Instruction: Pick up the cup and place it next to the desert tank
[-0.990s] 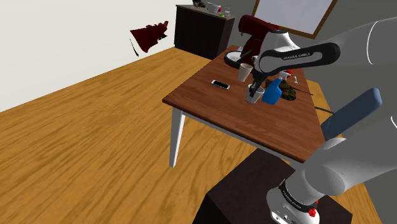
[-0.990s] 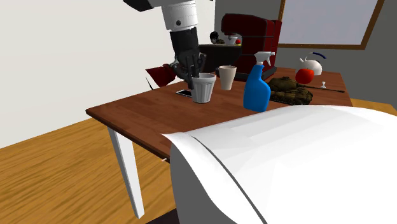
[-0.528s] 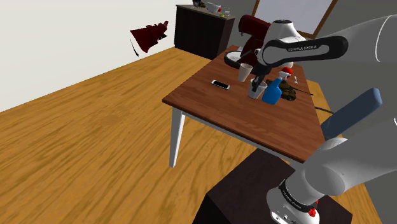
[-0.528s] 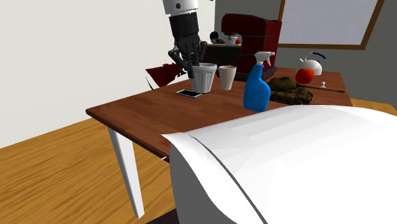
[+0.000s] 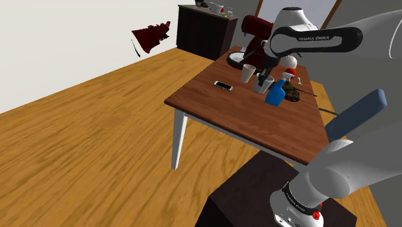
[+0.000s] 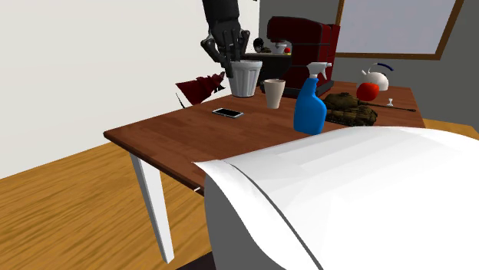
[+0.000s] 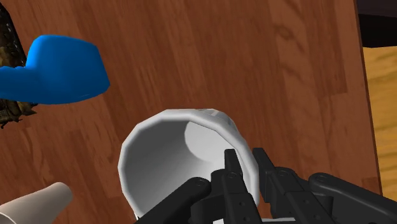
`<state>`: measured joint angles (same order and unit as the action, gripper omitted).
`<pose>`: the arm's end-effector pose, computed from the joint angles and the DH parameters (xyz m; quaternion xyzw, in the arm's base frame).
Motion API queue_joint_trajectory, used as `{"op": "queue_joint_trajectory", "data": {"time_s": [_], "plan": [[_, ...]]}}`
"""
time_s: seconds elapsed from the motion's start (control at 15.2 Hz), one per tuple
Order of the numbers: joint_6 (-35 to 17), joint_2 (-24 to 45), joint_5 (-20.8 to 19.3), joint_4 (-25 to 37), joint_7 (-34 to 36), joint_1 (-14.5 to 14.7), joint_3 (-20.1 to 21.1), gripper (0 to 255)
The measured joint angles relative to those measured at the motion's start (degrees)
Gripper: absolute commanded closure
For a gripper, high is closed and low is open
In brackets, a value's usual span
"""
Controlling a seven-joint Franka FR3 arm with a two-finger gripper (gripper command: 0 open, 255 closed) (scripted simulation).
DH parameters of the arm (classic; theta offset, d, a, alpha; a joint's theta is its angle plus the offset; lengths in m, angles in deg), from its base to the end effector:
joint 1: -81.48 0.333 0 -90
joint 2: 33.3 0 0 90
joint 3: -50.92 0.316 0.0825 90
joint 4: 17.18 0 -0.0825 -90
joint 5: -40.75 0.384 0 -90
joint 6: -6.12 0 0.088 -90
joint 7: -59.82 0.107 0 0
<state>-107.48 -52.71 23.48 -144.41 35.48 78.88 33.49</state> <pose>0.4278 -0.1872 0.5151 0.9901 0.0973 0.0086 0.1010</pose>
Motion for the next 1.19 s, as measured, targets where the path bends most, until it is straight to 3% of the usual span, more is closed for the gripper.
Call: {"op": "queue_joint_trajectory", "data": {"time_s": [0.66, 1.19], "plan": [[7.31, -0.6, 0.75, 6.83, -1.39, 0.27, 0.62, 255], [5.52, -0.42, -0.49, 7.61, -11.15, -3.18, -6.48, 255]]}}
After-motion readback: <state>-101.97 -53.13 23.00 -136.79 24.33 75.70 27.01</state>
